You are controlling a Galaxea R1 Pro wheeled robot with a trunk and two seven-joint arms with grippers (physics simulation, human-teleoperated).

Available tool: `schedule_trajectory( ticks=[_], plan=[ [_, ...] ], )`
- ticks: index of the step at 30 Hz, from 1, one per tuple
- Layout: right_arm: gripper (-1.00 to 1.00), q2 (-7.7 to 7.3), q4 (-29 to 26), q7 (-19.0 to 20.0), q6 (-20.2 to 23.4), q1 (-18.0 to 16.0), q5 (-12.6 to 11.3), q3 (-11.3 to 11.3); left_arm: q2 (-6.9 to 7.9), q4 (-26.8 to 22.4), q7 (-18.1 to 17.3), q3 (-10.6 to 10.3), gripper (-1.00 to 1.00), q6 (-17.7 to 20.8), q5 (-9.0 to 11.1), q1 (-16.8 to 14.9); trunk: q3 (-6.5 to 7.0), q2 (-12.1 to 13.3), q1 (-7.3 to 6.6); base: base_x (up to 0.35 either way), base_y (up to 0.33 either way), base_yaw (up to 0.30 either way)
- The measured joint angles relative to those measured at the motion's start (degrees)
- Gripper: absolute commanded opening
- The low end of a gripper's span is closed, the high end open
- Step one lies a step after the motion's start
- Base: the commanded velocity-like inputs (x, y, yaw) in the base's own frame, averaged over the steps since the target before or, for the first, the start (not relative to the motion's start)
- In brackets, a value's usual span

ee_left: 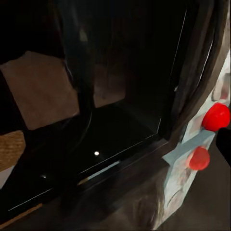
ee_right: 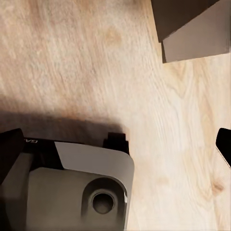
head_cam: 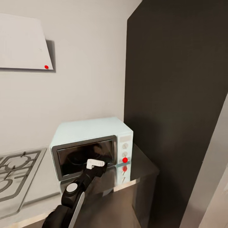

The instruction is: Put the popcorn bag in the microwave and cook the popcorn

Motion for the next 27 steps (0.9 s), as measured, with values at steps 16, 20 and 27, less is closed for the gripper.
schedule_trajectory(
  ticks=[16,20,27],
  plan=[
    [1.0,-0.09,-0.1,0.0,-0.1,0.0,0.1,0.0,-0.23,0.2,5.8,-4.8,1.0,0.1,0.2,-0.3,0.01,0.0,0.07,-0.138,0.0,0.0],
    [1.0,-0.1,-0.1,0.0,-0.2,0.0,0.2,0.0,-0.26,0.2,5.9,-5.1,1.0,0.1,0.2,-0.3,0.01,0.0,0.07,-0.325,0.0,0.0],
    [1.0,-0.1,-0.1,0.0,-0.2,0.0,0.2,0.1,-0.27,0.0,5.9,-5.0,1.0,0.1,0.3,-0.3,0.01,0.0,0.07,-0.325,0.0,0.0]
  ],
)
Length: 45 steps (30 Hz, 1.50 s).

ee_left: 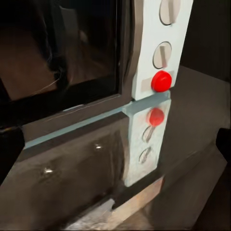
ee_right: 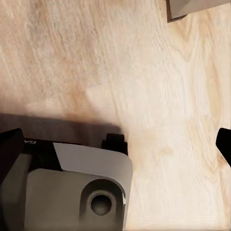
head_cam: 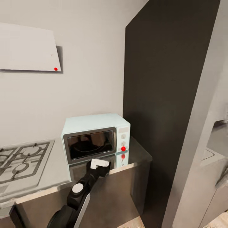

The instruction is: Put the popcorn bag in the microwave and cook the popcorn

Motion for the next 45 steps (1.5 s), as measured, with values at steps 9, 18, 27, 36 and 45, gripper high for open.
schedule_trajectory(
  ticks=[9,18,27,36,45],
  plan=[
    [1.0,0.0,-0.2,-0.1,0.1,0.0,1.0,0.6,0.2,10.7,-0.1,0.2,1.0,-0.1,7.2,0.0,0.0,0.0,0.0,-0.323,0.0,0.0],
    [1.0,0.01,-0.1,-0.2,-1.9,0.0,0.6,0.8,3.44,45.2,-0.2,1.9,1.0,-1.0,22.3,0.0,-0.01,0.0,-0.03,-0.026,0.0,0.0],
    [1.0,-0.83,-0.1,-2.0,-2.0,0.0,0.2,0.5,4.51,83.6,-0.9,2.2,1.0,-20.8,32.2,0.4,-0.01,0.0,-0.03,0.0,0.0,0.071],
    [1.0,-0.98,-0.1,-2.1,-2.7,0.1,1.0,0.7,4.94,83.9,-0.8,2.2,1.0,-22.5,32.9,0.7,0.0,0.0,-0.03,0.0,0.0,0.264],
    [1.0,-2.09,-0.2,-2.1,-5.5,0.0,3.5,0.9,4.87,83.8,-0.8,2.2,1.0,-22.9,33.7,0.8,0.0,0.0,-0.03,0.0,0.0,0.269]
  ],
)
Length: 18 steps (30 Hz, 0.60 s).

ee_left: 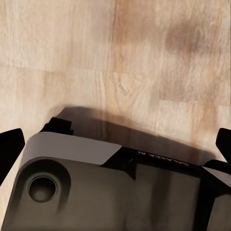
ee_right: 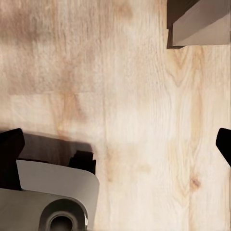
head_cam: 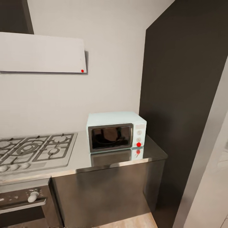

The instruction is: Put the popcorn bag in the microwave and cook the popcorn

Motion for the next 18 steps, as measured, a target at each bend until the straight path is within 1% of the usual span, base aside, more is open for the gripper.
schedule_trajectory(
  ticks=[5,18],
  plan=[
    [1.0,-0.19,0.0,0.0,-0.2,0.0,0.0,0.0,-0.25,0.0,0.0,0.1,1.0,0.1,-0.1,0.0,0.0,0.0,0.0,0.0,0.0,0.269],
    [1.0,-0.11,0.1,-0.1,-0.3,0.0,-0.1,-0.1,-0.18,-0.1,-0.1,0.1,1.0,0.1,-0.2,0.0,0.0,0.0,0.0,0.0,0.0,0.269]
  ],
)
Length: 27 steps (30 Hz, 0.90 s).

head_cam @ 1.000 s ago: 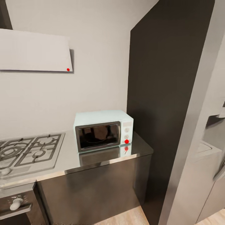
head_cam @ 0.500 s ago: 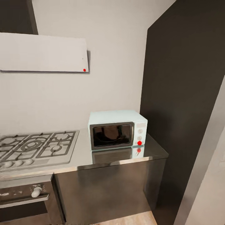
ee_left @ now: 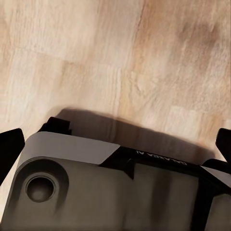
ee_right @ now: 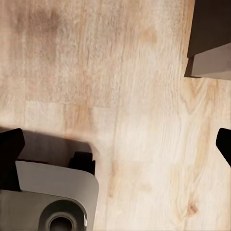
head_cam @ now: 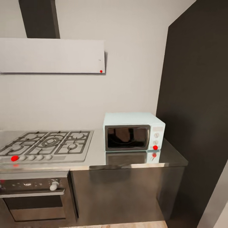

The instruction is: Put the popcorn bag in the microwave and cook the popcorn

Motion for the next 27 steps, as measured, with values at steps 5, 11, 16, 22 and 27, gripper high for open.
schedule_trajectory(
  ticks=[5,11,16,22,27],
  plan=[
    [1.0,0.1,0.1,0.0,0.0,0.0,-0.1,0.0,-0.01,0.0,0.0,0.0,1.0,0.0,0.0,0.0,0.0,0.0,0.0,0.0,0.0,0.155],
    [1.0,0.03,0.1,0.1,0.0,0.0,-0.2,0.0,-0.04,0.0,0.0,0.0,1.0,0.0,-0.1,0.0,0.0,0.0,0.0,0.0,0.0,0.01],
    [1.0,0.01,0.1,0.1,0.1,0.0,-0.2,0.0,-0.23,0.1,0.0,0.0,1.0,0.0,0.0,0.0,0.0,0.0,0.0,0.0,-0.076,0.0],
    [1.0,0.0,0.1,0.1,0.1,0.0,-0.2,0.0,-0.27,0.1,0.1,0.0,1.0,0.1,0.0,0.0,0.0,0.0,0.0,0.0,-0.266,0.0],
    [1.0,-0.07,0.1,0.1,0.1,0.0,-0.3,-0.1,-0.22,0.1,0.1,0.0,1.0,0.1,0.0,0.0,0.0,0.0,0.0,0.0,-0.284,0.0]
  ],
)
